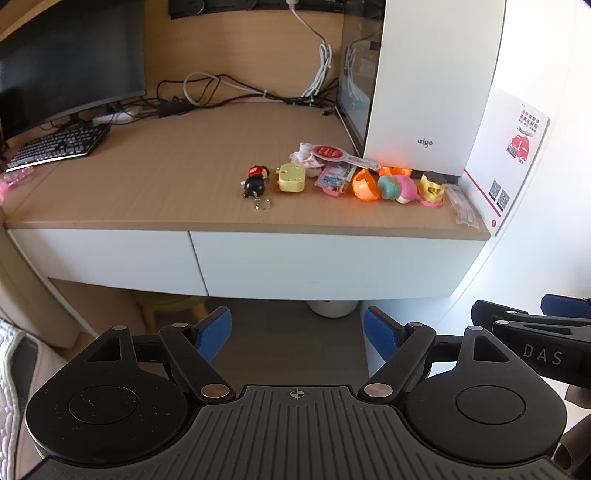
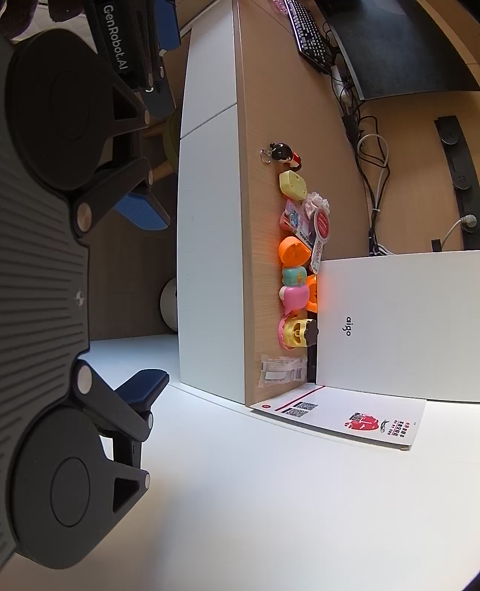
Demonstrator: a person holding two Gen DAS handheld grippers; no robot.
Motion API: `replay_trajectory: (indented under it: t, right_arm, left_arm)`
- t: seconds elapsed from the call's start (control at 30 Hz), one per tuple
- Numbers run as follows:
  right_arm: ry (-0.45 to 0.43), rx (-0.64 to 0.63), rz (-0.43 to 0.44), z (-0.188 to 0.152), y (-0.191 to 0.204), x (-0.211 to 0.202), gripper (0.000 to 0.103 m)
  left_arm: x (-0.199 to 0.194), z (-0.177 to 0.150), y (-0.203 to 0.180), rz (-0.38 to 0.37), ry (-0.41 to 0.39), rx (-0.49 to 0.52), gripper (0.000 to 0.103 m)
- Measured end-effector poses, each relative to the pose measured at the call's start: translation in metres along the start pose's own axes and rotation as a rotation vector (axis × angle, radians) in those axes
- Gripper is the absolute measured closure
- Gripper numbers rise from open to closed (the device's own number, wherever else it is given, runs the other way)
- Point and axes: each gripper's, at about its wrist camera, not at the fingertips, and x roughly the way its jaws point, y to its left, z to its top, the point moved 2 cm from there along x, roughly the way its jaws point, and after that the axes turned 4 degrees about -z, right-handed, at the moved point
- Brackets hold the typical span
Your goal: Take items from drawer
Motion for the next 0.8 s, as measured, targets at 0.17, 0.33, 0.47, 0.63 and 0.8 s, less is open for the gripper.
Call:
replay_trajectory:
  t: [0.17,0.33,0.47,0.63,0.8]
  right_arm:
    - [-0.002,-0.016,0.004,-0.0013,0.0041,-0.0027,0.02]
    - [0.0,-0.021,0.005,-0.0023,0.0052,-0.0027,0.02]
    - [-0.002,-0.023,0.006,-0.0024,0.0051,-0.0026,0.02]
    - [-0.002,-0.028,0.006,-0.003,0.0055,-0.0027,0.02]
    - [-0.001,-0.033,0.009,-0.0033,0.0069,-0.003,0.02]
  left_arm:
    - [-0.0002,-0.0016,0.0021,-0.001,0.004,-0.011,0.019]
    - [-0.0005,-0.0027,0.0022,0.001,0.005,-0.018,0.019]
    - [-0.0009,-0.0035,0.0017,-0.002,0.005,-0.014,0.019]
    - [-0.0005,-0.004,0.0011,-0.004,0.009,-0.007,0.019]
    - [-0.0008,-0.0041,0.0007,-0.003,0.009,-0.007,0.019]
